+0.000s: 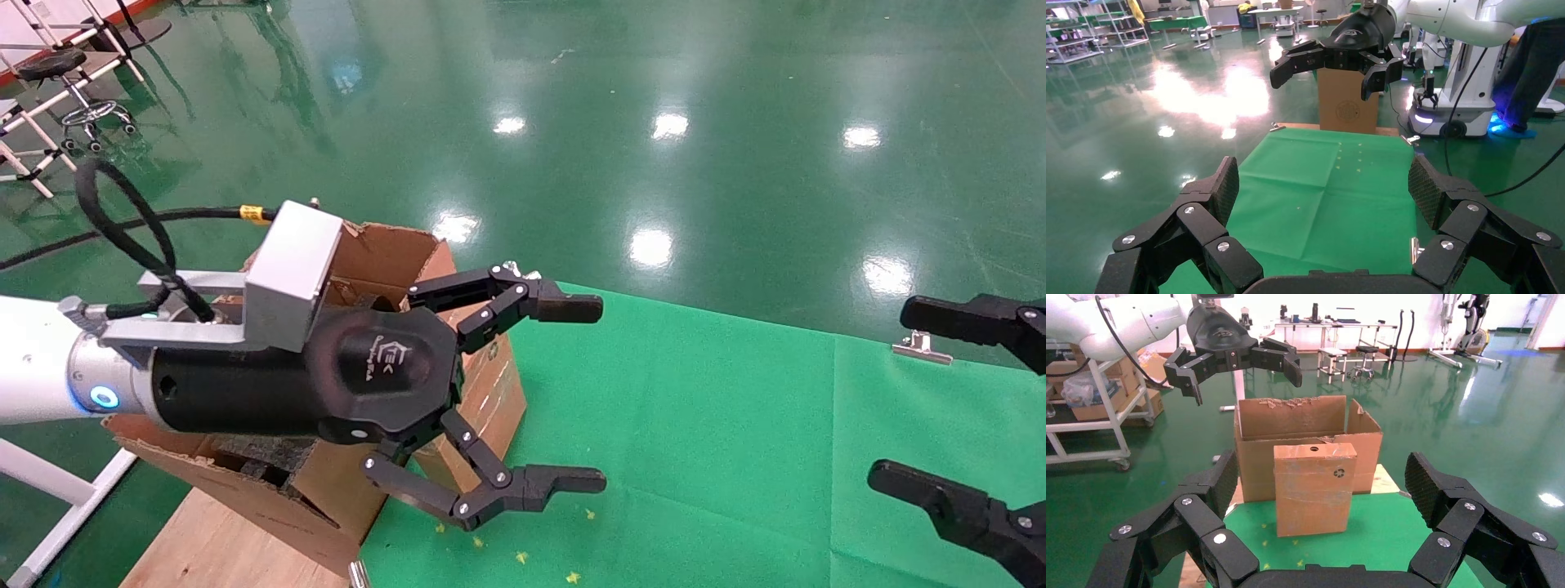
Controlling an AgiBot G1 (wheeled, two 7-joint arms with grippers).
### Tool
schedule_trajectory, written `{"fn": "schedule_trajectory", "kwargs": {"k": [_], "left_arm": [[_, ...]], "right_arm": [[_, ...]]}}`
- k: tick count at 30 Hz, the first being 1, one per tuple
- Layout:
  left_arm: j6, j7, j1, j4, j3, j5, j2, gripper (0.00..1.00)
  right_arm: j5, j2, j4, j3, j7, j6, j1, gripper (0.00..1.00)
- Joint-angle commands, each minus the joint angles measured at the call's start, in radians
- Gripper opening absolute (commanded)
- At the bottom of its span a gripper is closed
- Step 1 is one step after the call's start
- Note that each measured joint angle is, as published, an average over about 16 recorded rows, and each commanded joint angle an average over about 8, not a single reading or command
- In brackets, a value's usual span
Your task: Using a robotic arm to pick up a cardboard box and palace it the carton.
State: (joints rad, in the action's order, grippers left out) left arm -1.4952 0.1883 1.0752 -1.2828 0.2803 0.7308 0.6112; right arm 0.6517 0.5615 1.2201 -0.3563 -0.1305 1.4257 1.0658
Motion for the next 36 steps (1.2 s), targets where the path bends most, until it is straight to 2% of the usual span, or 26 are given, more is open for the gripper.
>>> {"fn": "schedule_trajectory", "kwargs": {"k": [1,10,18,23,27,36], "left_arm": [[0.0,0.0,0.0,0.0,0.0,0.0,0.0,1.0],[0.0,0.0,0.0,0.0,0.0,0.0,0.0,1.0],[0.0,0.0,0.0,0.0,0.0,0.0,0.0,1.0],[0.0,0.008,0.004,0.0,0.003,0.008,-0.007,1.0],[0.006,0.055,0.029,0.0,0.02,0.051,-0.034,1.0],[0.045,0.321,0.119,-0.024,0.099,0.232,-0.136,1.0]], "right_arm": [[0.0,0.0,0.0,0.0,0.0,0.0,0.0,1.0],[0.0,0.0,0.0,0.0,0.0,0.0,0.0,1.0],[0.0,0.0,0.0,0.0,0.0,0.0,0.0,0.0],[0.0,0.0,0.0,0.0,0.0,0.0,0.0,0.0],[0.0,0.0,0.0,0.0,0.0,0.0,0.0,0.0],[0.0,0.0,0.0,0.0,0.0,0.0,0.0,0.0]]}}
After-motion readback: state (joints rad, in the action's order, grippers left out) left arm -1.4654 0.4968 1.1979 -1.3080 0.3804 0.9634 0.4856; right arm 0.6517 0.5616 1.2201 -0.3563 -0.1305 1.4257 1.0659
